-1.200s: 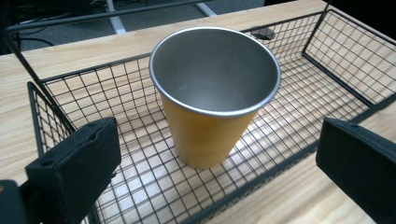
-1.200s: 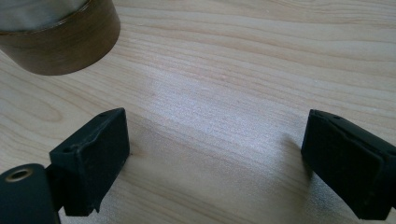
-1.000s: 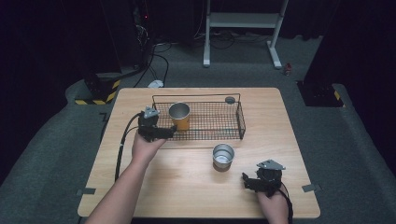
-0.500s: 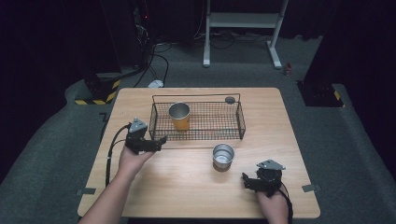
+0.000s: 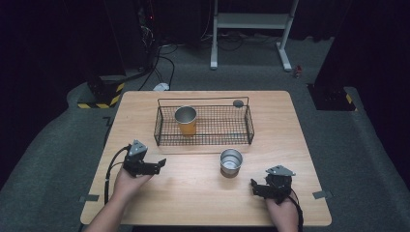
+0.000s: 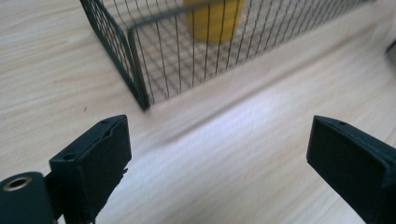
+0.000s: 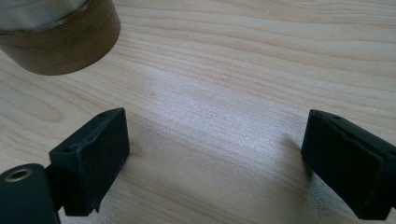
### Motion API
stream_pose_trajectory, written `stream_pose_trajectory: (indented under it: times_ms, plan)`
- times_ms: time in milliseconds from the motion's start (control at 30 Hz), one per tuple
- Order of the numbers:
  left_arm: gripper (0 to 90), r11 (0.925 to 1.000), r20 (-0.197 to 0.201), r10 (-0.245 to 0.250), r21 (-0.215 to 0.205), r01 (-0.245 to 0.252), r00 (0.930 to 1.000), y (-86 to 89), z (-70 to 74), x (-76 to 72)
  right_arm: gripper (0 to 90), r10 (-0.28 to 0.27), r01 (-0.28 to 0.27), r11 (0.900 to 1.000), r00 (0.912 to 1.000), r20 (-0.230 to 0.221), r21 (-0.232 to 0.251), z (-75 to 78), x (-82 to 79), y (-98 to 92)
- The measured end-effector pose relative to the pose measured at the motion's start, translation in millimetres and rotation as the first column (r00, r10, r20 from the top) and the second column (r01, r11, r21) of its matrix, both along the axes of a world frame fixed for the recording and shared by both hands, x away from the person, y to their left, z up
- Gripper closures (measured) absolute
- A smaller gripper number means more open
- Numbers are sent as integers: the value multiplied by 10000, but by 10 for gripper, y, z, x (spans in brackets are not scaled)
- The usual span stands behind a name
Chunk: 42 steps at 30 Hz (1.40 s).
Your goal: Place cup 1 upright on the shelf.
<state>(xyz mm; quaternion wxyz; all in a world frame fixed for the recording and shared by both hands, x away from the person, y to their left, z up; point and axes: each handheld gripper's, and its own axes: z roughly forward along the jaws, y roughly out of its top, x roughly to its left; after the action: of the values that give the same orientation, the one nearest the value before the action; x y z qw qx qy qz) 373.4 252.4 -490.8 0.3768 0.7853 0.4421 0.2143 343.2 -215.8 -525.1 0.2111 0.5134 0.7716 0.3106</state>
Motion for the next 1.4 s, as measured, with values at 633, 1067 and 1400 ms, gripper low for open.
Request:
stream_pose_trajectory:
  times_ms: [633, 1067, 1400]
  plan:
    - [56, 9979, -753, 448, 502, -411, 9961, 86, -397, -284, 76, 27, -27, 10000, 10000, -2, 9, 0, 0, 0]
    - [3, 9943, -916, 951, 579, -901, 9912, 86, -398, -273, 76, -65, 65, 10000, 10000, -9, -10, 0, 2, 5]
    - [6, 9934, -885, 1039, 581, -990, 9906, 74, -400, -278, 101, 243, -243, 9997, 9996, 148, 4, 7, -15, -14]
